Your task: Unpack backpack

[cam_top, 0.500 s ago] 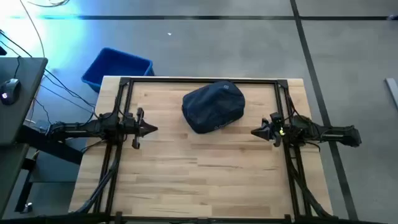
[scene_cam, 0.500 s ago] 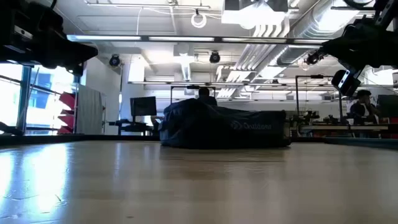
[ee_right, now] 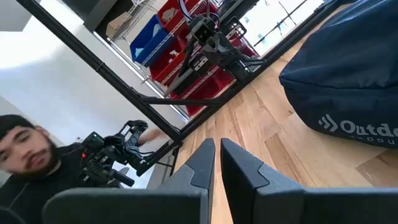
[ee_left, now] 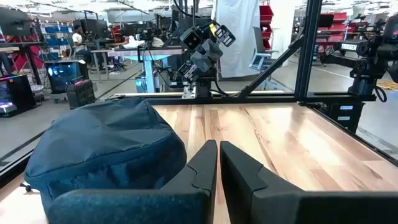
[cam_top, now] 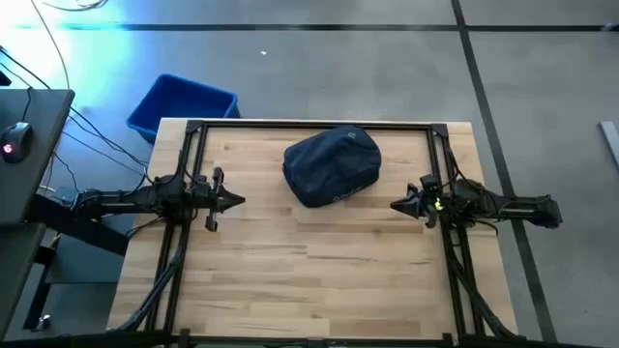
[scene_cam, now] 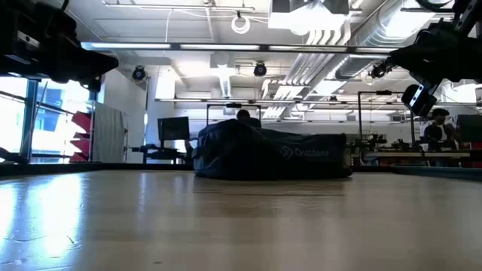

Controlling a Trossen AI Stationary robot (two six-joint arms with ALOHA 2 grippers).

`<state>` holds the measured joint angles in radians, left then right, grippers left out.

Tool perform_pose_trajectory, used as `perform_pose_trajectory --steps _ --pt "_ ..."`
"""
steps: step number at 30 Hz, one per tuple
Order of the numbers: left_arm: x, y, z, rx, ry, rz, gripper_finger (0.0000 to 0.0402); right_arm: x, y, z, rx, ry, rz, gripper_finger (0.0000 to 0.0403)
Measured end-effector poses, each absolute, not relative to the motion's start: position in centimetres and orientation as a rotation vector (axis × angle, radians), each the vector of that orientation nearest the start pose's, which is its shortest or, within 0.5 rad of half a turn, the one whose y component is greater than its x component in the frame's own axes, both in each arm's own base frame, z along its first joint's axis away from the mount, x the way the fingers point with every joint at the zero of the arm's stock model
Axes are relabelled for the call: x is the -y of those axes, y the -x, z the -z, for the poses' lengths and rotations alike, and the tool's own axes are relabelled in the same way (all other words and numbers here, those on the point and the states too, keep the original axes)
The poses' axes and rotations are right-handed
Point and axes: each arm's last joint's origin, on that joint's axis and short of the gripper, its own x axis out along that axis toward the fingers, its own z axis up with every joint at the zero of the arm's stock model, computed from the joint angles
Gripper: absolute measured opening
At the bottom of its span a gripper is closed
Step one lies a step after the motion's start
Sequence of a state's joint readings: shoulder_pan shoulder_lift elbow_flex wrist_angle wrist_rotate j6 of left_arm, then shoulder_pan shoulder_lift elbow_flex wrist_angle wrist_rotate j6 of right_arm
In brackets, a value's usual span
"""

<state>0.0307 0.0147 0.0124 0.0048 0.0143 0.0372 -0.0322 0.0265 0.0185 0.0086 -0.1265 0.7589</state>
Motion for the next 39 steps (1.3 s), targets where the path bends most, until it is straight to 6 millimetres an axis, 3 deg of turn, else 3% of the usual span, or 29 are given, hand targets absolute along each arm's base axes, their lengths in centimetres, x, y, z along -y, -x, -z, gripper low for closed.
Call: perform_pose_trajectory --steps 14,23,25,31,34,39 --pt "-0.3 -9.8 -16.7 0.002 -0.037 -0.016 0.0000 0.0 -9.8 -16.8 -0.025 -0.750 -0.063 0.0013" --pt "-0.3 -9.8 -16.7 0.002 -0.037 -0.017 0.0000 1.7 -9.4 -17.4 0.275 -0.823 0.465 0.0013" --pt "-0.3 -9.8 -16.7 0.002 -0.037 -0.016 0.0000 1.8 -9.3 -18.2 0.362 -0.795 0.472 0.0013" --pt "-0.3 -9.8 -16.7 0.003 -0.019 -0.016 0.0000 1.3 -8.3 -22.2 0.650 -0.577 0.237 0.0023" --pt "-0.3 -9.8 -16.9 0.029 0.003 -0.016 0.0000 1.4 -8.5 -23.5 0.605 -0.490 0.288 0.0040" --pt "-0.5 -9.7 -18.0 0.143 0.075 -0.109 0.0000 1.5 -10.3 -26.2 0.373 -0.369 0.374 0.0083"
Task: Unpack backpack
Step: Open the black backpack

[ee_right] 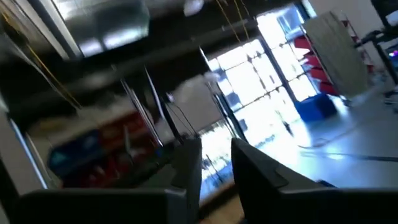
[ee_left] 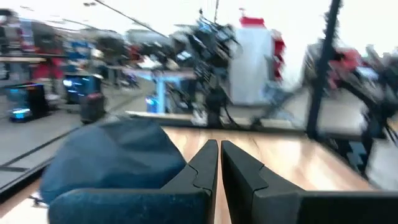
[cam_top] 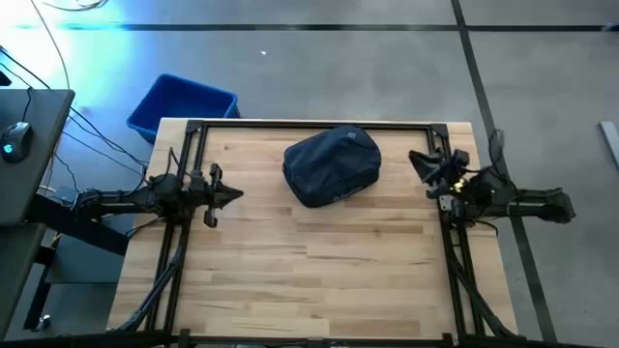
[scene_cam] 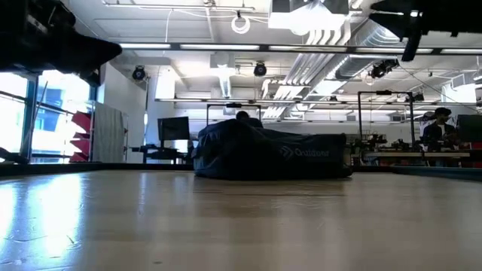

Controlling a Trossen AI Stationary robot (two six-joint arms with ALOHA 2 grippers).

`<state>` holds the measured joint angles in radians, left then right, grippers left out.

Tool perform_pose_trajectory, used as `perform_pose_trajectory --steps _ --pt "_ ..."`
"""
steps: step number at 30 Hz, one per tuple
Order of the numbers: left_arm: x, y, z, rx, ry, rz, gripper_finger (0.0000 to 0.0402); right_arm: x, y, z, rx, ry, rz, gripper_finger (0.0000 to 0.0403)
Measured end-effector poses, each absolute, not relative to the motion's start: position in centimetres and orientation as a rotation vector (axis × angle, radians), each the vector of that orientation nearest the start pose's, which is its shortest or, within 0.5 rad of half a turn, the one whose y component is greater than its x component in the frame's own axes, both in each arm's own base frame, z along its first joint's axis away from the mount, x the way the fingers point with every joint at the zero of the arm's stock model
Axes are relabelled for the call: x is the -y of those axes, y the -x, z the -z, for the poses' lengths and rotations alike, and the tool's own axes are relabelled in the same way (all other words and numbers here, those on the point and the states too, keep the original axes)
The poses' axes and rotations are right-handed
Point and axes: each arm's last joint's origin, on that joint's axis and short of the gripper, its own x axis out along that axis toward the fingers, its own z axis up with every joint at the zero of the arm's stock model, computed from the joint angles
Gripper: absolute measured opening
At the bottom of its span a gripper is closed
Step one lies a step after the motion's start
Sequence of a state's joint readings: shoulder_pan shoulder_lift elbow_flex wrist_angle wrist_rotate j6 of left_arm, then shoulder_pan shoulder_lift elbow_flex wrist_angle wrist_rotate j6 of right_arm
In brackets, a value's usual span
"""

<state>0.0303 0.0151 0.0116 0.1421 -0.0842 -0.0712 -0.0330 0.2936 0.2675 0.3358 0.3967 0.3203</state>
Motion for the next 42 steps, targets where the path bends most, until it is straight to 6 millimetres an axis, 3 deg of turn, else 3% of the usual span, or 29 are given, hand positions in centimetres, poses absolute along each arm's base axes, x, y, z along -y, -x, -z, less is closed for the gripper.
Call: perform_pose_trajectory --steps 9,15,18,22,26,33,42 --pt "-1.3 -9.3 -18.9 0.267 0.202 -0.383 0.0000 1.7 -16.0 -32.6 -0.216 0.076 0.429 0.0131" --pt "-1.6 -9.2 -18.9 0.289 0.253 -0.456 0.0000 3.9 -21.0 -34.8 -0.598 0.246 0.447 0.0136" --pt "-1.6 -9.2 -18.9 0.289 0.250 -0.464 0.0000 5.9 -24.0 -34.7 -0.785 0.290 0.368 0.0136" --pt "-1.7 -9.1 -18.9 0.290 0.249 -0.521 0.0000 8.7 -27.6 -32.3 -1.037 0.269 0.204 0.0136" --pt "-1.8 -9.1 -18.7 0.274 0.260 -0.538 0.0000 10.4 -30.1 -28.4 -1.271 0.271 0.058 0.0136" --pt "-1.7 -9.2 -18.5 0.256 0.276 -0.533 0.0000 11.0 -32.3 -22.3 -1.507 0.289 -0.112 0.0136" --pt "-1.6 -9.3 -18.5 0.256 0.296 -0.475 0.0000 10.8 -34.6 -17.2 -1.603 0.289 -0.128 0.0136"
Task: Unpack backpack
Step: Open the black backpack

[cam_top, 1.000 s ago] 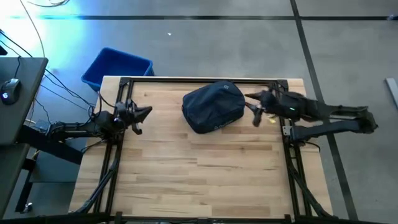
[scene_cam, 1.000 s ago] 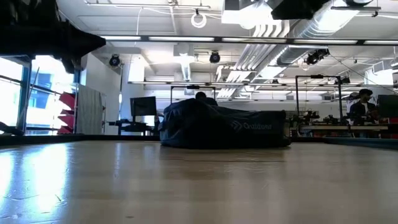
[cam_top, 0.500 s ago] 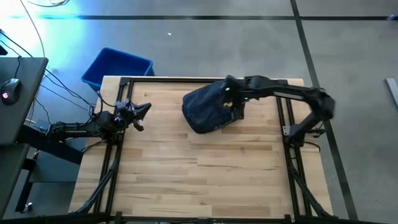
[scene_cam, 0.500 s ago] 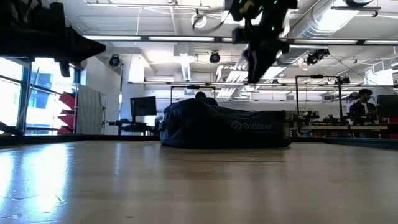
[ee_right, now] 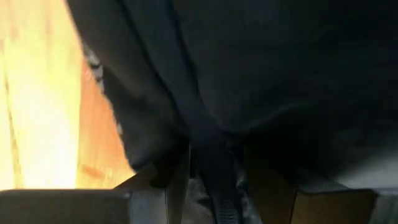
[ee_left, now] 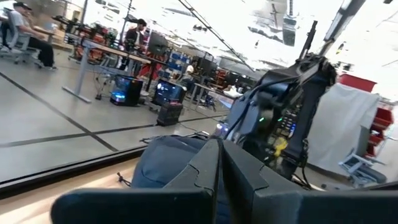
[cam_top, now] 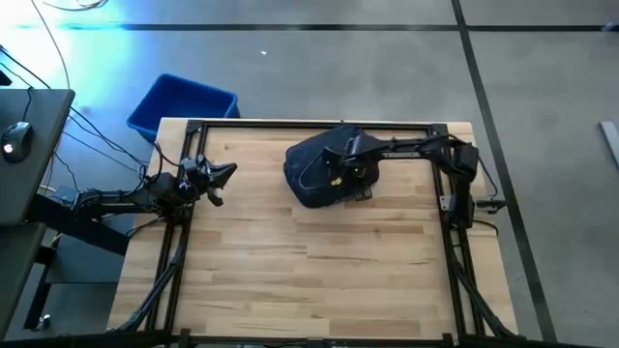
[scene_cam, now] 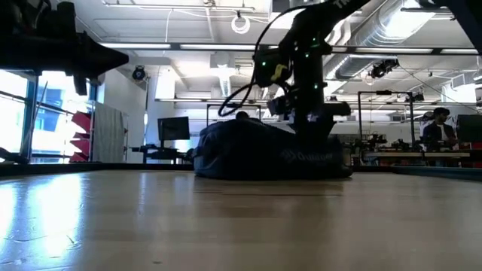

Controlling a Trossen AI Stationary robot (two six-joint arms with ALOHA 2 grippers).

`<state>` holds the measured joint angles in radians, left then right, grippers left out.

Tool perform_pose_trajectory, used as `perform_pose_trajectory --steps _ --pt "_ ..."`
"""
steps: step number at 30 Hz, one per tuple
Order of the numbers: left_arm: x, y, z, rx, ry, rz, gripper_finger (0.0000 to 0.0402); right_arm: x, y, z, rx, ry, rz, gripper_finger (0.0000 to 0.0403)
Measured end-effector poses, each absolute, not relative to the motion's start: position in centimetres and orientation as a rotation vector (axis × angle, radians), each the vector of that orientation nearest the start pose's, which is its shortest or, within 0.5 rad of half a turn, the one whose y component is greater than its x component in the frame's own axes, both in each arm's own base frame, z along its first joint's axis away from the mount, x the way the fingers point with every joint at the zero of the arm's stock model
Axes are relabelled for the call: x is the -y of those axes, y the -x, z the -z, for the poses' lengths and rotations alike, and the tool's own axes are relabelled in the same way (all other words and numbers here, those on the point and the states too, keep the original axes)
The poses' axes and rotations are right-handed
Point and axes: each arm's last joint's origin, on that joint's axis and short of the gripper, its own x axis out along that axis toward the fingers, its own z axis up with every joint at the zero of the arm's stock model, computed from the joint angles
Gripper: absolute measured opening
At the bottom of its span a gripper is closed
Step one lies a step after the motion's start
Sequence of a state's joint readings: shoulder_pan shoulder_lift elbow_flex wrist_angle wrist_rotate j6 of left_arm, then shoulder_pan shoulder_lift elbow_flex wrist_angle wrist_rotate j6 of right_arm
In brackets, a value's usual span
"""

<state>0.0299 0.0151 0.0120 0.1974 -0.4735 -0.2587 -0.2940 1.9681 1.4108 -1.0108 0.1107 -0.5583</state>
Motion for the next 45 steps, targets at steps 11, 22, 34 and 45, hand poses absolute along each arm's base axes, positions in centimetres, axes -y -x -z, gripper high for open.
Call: perform_pose_trajectory --steps 11,22,34,45 --pt "-1.5 -9.3 -18.2 0.233 0.348 -0.441 0.0000 10.8 -36.0 -13.6 -1.638 0.223 0.021 0.0065" --pt "-1.5 -9.4 -18.0 0.218 0.361 -0.422 0.0000 9.0 -35.1 -21.3 -1.369 0.121 0.141 0.0001" --pt "-1.2 -10.4 -17.9 0.174 0.413 -0.306 0.0000 5.3 -34.0 -30.4 -0.878 0.024 0.181 0.0000" --pt "-0.5 -12.3 -17.1 0.069 0.491 -0.196 0.0000 1.0 -37.3 -30.2 -0.681 -0.063 -0.067 0.0001"
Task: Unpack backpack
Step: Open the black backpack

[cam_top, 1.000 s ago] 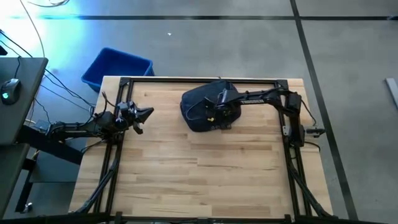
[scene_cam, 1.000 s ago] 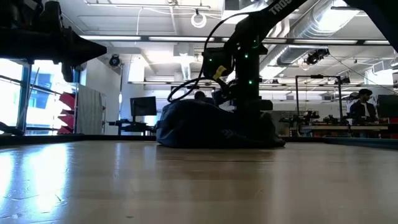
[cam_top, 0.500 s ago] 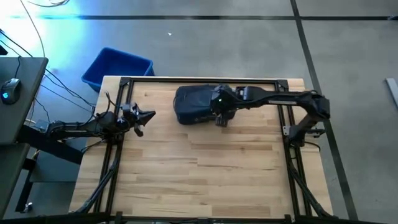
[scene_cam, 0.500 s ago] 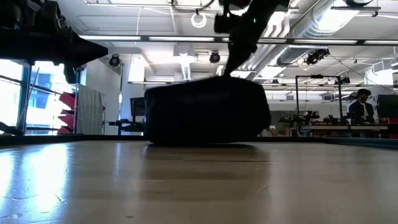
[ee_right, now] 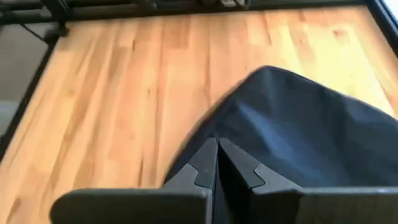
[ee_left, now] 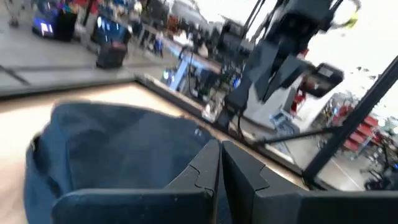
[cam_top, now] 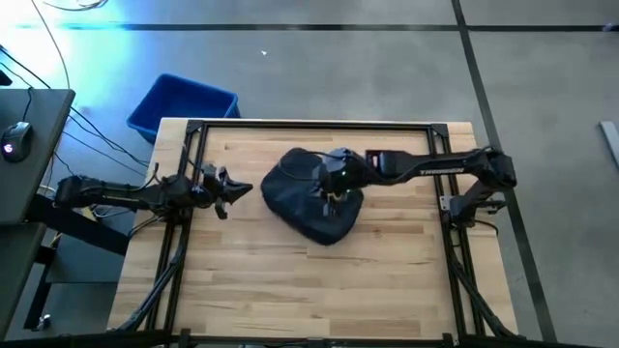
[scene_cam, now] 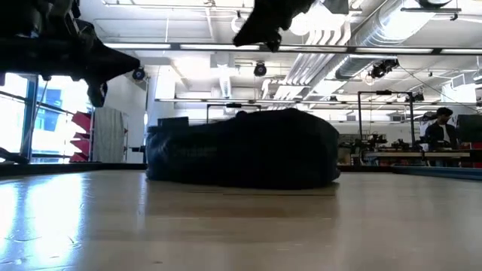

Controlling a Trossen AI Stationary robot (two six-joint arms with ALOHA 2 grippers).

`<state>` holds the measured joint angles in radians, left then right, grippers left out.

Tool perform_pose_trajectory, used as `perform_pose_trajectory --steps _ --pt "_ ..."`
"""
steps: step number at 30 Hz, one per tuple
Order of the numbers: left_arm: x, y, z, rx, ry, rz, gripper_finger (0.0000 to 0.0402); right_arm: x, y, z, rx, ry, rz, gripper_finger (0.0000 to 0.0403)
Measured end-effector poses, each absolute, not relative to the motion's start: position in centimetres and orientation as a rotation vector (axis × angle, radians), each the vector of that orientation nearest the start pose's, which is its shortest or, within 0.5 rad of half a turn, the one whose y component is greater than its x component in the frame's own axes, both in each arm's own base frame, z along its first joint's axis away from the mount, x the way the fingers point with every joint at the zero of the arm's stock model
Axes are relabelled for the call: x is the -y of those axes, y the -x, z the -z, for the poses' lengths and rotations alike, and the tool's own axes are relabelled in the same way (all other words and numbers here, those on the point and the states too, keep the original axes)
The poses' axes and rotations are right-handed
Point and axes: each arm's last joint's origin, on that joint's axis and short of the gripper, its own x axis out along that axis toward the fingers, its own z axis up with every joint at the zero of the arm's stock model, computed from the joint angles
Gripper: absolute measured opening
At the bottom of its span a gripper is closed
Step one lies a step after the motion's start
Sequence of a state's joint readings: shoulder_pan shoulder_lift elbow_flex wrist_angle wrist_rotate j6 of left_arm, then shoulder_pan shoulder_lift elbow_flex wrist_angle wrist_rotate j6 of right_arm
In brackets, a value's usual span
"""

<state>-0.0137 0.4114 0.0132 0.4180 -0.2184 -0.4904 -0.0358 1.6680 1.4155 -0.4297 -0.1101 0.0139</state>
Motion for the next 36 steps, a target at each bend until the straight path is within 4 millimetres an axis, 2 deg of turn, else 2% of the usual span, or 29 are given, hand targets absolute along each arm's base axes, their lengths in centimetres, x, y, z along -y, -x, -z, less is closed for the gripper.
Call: perform_pose_trajectory --steps 4,8,11,15,19,21,25,28,31,33,36 --pt "0.3 -12.8 -16.3 -0.020 0.512 -0.163 0.0000 0.4 -37.7 -30.2 -0.647 -0.064 -0.099 0.0001" --pt "0.6 -13.1 -15.7 -0.057 0.485 -0.212 0.0000 -0.2 -36.9 -29.3 -0.773 -0.004 -0.131 0.0001" --pt "0.7 -13.1 -15.5 -0.069 0.452 -0.244 0.0000 -0.8 -35.8 -28.3 -0.915 0.067 -0.185 0.0022" --pt "0.7 -13.1 -15.6 -0.067 0.432 -0.245 0.0000 -2.2 -35.0 -26.2 -1.102 0.187 -0.296 0.0097" --pt "0.7 -13.2 -15.9 -0.034 0.414 -0.235 0.0000 -4.2 -35.5 -24.3 -1.123 0.400 -0.361 0.0190" --pt "0.7 -13.2 -16.0 -0.030 0.408 -0.232 0.0000 -5.2 -35.6 -22.6 -1.162 0.497 -0.388 0.0230" --pt "0.7 -13.2 -16.0 -0.030 0.404 -0.230 0.0000 -6.8 -35.1 -19.1 -1.255 0.610 -0.409 0.0273" --pt "0.7 -13.2 -16.0 -0.028 0.405 -0.230 0.0000 -7.3 -35.2 -16.9 -1.264 0.645 -0.260 0.0269" --pt "0.7 -13.2 -16.0 -0.024 0.406 -0.229 0.0000 -7.3 -35.7 -15.4 -1.224 0.630 -0.086 0.0227" --pt "0.7 -13.2 -16.1 -0.022 0.417 -0.229 0.0000 -7.2 -36.2 -14.8 -1.189 0.589 -0.007 0.0172" --pt "0.7 -13.2 -16.1 -0.018 0.423 -0.228 0.0000 -6.9 -36.8 -14.6 -1.152 0.511 0.045 0.0060"
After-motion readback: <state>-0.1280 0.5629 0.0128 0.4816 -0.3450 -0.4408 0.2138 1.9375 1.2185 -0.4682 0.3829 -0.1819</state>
